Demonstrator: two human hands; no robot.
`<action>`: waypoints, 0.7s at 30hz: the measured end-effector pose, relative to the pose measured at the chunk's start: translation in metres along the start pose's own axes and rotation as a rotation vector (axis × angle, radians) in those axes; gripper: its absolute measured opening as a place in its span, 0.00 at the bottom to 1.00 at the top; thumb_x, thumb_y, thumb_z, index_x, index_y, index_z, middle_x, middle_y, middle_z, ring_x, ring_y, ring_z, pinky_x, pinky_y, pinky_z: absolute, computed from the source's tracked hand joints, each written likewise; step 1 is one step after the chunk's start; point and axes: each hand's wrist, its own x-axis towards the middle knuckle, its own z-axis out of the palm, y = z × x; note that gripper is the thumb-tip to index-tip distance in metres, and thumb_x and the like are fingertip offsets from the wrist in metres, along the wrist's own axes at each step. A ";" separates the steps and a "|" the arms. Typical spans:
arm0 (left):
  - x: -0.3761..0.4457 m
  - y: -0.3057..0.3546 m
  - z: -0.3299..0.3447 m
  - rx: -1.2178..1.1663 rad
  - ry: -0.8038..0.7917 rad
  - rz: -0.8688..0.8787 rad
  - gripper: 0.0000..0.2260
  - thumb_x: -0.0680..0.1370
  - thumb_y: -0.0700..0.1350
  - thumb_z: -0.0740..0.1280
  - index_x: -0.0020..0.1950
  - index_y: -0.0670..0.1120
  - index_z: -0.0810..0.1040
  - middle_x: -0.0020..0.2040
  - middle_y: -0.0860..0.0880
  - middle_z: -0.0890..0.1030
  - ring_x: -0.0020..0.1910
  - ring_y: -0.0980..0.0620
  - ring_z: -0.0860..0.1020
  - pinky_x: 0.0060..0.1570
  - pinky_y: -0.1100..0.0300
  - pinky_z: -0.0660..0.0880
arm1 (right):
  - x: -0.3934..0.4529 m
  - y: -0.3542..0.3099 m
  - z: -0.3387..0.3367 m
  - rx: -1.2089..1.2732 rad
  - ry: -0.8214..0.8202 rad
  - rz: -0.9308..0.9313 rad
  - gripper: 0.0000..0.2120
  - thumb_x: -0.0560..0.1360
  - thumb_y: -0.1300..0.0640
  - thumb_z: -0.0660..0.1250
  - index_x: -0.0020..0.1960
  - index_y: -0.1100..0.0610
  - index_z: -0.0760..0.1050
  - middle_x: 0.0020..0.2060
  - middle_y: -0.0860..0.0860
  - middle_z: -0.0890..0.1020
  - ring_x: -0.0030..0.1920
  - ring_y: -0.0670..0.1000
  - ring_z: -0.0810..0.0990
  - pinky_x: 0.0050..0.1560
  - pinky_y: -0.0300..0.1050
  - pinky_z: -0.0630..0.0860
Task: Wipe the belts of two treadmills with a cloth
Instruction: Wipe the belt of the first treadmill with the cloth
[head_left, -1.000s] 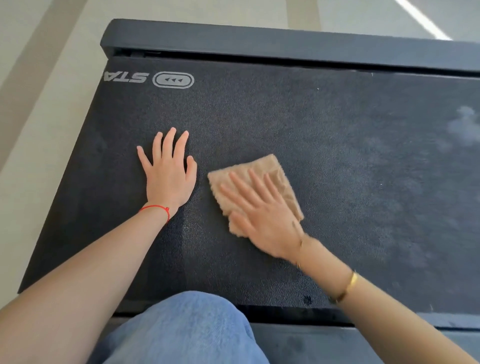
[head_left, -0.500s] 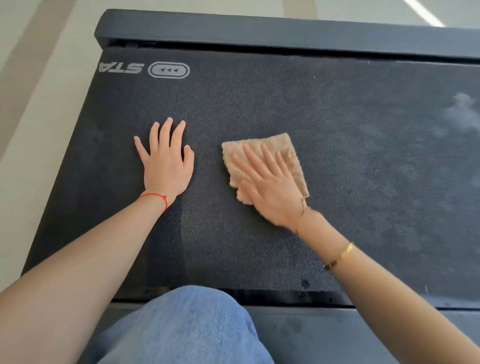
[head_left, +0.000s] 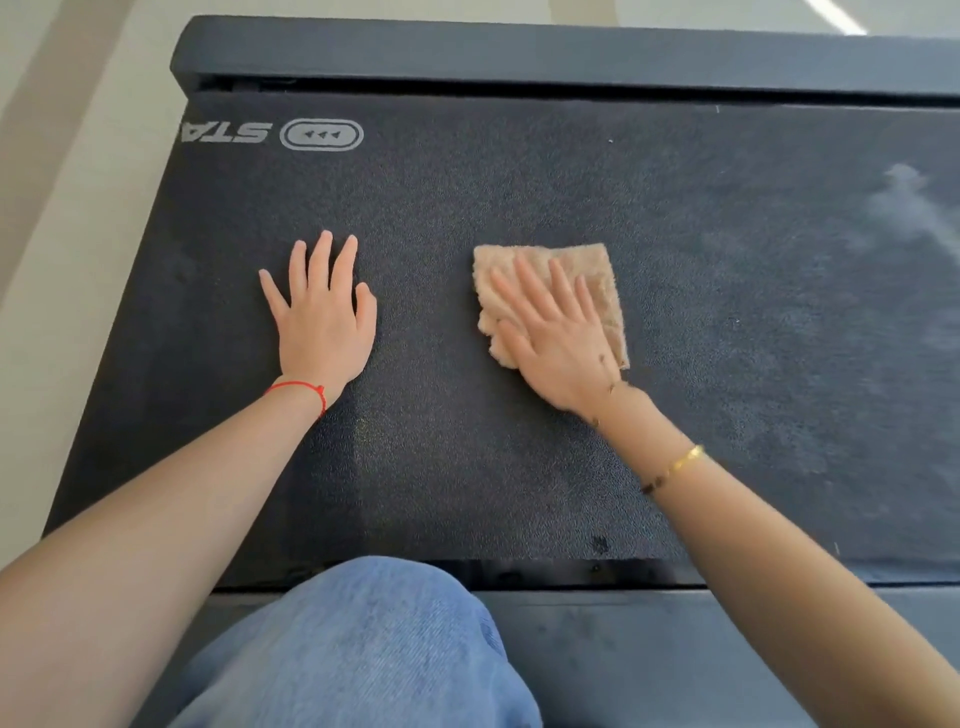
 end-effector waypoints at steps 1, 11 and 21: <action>0.000 0.000 -0.001 -0.004 0.004 -0.001 0.24 0.84 0.49 0.52 0.81 0.50 0.57 0.81 0.46 0.57 0.80 0.43 0.52 0.75 0.31 0.46 | -0.017 -0.011 0.004 -0.002 -0.002 -0.068 0.25 0.84 0.45 0.46 0.80 0.43 0.46 0.80 0.46 0.46 0.80 0.57 0.40 0.77 0.56 0.36; -0.001 0.014 0.000 -0.057 -0.017 -0.053 0.23 0.84 0.45 0.54 0.80 0.48 0.59 0.81 0.45 0.57 0.80 0.42 0.51 0.74 0.30 0.46 | -0.112 0.003 0.014 0.018 -0.020 -0.214 0.26 0.83 0.42 0.48 0.80 0.42 0.49 0.80 0.42 0.50 0.80 0.52 0.44 0.79 0.56 0.45; 0.014 0.077 0.011 -0.085 -0.043 0.117 0.23 0.84 0.47 0.53 0.80 0.49 0.58 0.81 0.47 0.57 0.81 0.45 0.51 0.75 0.32 0.45 | -0.018 0.022 -0.004 0.034 -0.005 0.016 0.25 0.84 0.44 0.45 0.80 0.42 0.46 0.80 0.45 0.47 0.80 0.56 0.40 0.78 0.57 0.37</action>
